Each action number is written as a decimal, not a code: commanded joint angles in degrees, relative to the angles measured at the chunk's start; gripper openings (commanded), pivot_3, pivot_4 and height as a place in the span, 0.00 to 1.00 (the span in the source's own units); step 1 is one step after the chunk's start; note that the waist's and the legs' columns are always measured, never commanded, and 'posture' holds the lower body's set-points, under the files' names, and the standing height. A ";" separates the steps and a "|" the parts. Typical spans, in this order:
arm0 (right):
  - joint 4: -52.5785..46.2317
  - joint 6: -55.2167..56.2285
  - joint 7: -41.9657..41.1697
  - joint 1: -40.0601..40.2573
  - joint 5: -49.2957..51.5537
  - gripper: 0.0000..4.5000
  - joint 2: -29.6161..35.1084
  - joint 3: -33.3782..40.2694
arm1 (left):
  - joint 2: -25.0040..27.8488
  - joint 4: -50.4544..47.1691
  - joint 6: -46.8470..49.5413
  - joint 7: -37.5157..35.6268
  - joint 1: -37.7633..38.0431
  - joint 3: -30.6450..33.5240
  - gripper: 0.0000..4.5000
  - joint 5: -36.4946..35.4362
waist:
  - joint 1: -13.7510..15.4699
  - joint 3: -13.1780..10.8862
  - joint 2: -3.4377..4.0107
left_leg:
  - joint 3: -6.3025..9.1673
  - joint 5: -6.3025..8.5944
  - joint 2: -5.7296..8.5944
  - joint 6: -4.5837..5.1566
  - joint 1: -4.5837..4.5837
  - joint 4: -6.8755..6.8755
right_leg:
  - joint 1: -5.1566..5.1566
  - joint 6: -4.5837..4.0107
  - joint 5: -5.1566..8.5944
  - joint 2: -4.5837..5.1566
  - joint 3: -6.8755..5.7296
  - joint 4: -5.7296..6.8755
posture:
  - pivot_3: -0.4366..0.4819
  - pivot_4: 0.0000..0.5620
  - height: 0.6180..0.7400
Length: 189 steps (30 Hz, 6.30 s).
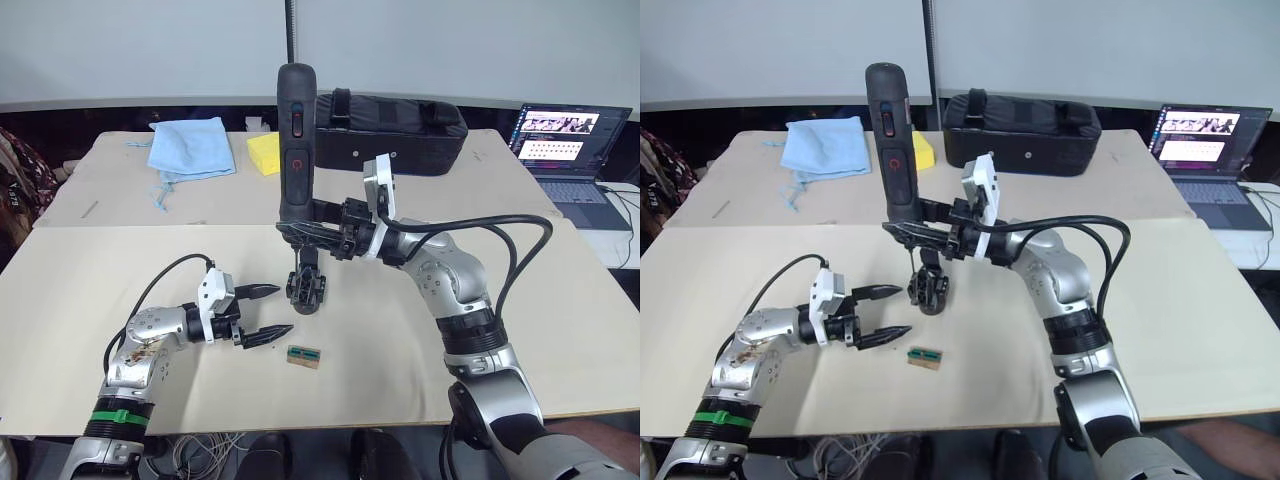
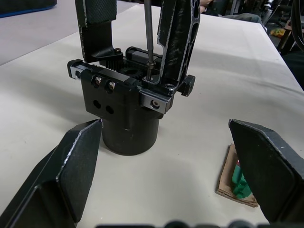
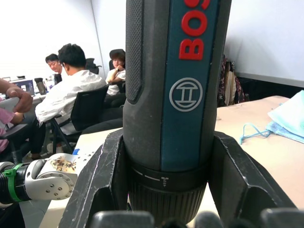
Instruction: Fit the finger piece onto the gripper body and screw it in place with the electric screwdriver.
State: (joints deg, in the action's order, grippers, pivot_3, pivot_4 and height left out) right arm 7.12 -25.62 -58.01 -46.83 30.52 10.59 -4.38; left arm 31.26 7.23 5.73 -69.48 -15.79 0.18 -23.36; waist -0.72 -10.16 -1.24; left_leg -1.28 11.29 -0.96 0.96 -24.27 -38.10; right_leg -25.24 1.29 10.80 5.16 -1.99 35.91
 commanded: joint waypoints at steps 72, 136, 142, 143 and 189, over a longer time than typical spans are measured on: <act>-4.10 4.87 -1.01 1.44 -0.95 0.43 -0.12 -0.60 | -5.64 13.21 -4.35 4.62 -9.27 -5.47 1.00 8.99 | -0.05 0.00 -0.01 | -0.01 0.00 0.04 0.00 0.00 0.00 | 0.01 0.03 0.01 -0.01 0.00 0.01 | 0.48 0.27 1.00; -2.36 6.81 1.93 7.07 -6.64 0.43 0.77 -4.75 | -10.94 22.96 -8.64 3.71 -15.11 -7.81 0.52 14.24 | 0.54 0.18 -0.05 | 0.00 0.00 0.08 0.01 0.18 0.00 | 0.21 0.15 0.04 0.00 0.00 0.02 | 0.48 0.27 1.00; -2.77 4.74 1.76 7.06 -6.70 0.43 1.76 -5.93 | -10.95 22.76 -8.38 4.05 -15.01 -7.76 0.52 14.21 | 0.52 0.32 -0.06 | 0.01 0.00 0.07 0.01 0.22 0.00 | 0.24 0.20 0.07 0.01 0.00 0.02 | 0.48 0.27 1.00; -3.00 4.04 1.75 7.06 -6.60 0.43 2.08 -6.20 | -10.93 22.69 -8.36 4.09 -14.96 -7.78 0.52 14.22 | 0.53 0.33 -0.06 | 0.01 0.00 0.07 0.01 0.23 0.00 | 0.25 0.19 0.07 0.01 0.00 0.02 | 0.48 0.27 1.00; -9.18 6.47 -4.05 -1.92 7.65 0.43 2.75 6.12 | -8.59 23.16 -6.91 10.00 -13.64 -6.09 0.99 15.16 | 0.68 0.45 -0.07 | 0.04 -0.01 0.04 0.01 0.12 0.00 | 0.16 0.19 0.05 0.00 -0.05 0.00 | 0.48 0.27 1.00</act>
State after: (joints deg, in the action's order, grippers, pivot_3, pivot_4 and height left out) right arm 1.87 -20.06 -61.84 -48.05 35.33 12.84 -1.14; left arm 21.07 29.58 -1.32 -61.42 -30.53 -7.52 -9.15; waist -0.04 -9.72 -1.32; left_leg -1.23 11.28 -0.92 0.96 -24.15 -38.10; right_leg -25.08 1.48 10.85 5.16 -2.05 35.91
